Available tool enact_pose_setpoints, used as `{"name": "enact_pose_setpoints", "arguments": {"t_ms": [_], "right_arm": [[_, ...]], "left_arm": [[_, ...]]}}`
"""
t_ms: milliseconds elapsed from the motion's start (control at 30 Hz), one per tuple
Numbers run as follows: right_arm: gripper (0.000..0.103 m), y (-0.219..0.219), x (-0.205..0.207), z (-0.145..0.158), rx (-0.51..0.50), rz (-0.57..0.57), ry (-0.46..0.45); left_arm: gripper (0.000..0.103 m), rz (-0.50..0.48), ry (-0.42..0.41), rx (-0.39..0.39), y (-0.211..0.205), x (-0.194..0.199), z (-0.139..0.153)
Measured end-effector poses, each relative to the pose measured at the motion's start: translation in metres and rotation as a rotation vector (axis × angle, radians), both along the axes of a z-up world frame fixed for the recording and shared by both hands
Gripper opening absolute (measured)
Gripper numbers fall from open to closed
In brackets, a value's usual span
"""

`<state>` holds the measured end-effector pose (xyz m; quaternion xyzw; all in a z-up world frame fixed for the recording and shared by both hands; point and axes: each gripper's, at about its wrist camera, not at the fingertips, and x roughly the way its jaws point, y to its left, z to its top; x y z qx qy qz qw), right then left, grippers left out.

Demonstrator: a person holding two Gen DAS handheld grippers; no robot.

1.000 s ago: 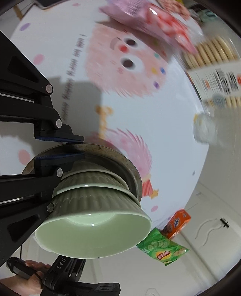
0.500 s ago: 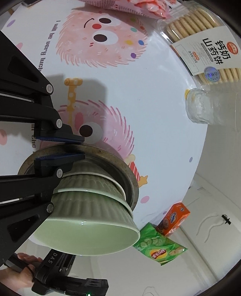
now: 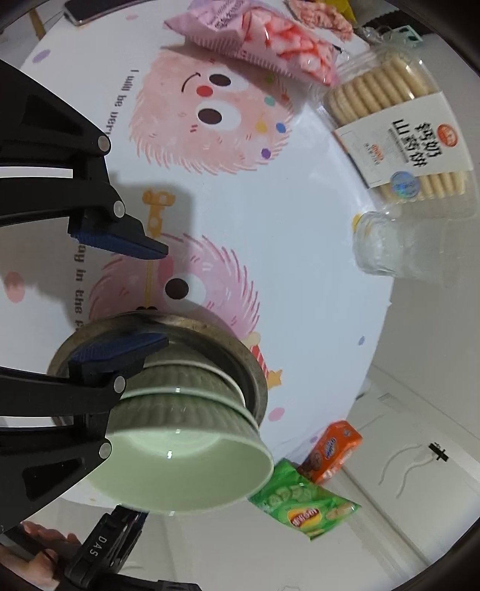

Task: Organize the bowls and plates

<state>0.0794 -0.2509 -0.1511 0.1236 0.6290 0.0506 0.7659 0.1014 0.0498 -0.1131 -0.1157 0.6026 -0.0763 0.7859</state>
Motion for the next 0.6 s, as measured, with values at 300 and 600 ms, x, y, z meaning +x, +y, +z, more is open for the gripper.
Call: {"name": "enact_pose_setpoints", "arguments": {"t_ms": [300, 600], "right_arm": [[0.082, -0.003, -0.022, 0.037, -0.051, -0.011, -0.056], [0.090, 0.005, -0.038, 0.053, -0.101, -0.016, -0.064]], "left_arm": [[0.076, -0.043, -0.053, 0.020, -0.009, -0.027, 0.032], [0.084, -0.065, -0.068, 0.094, -0.028, -0.055, 0.050]]}}
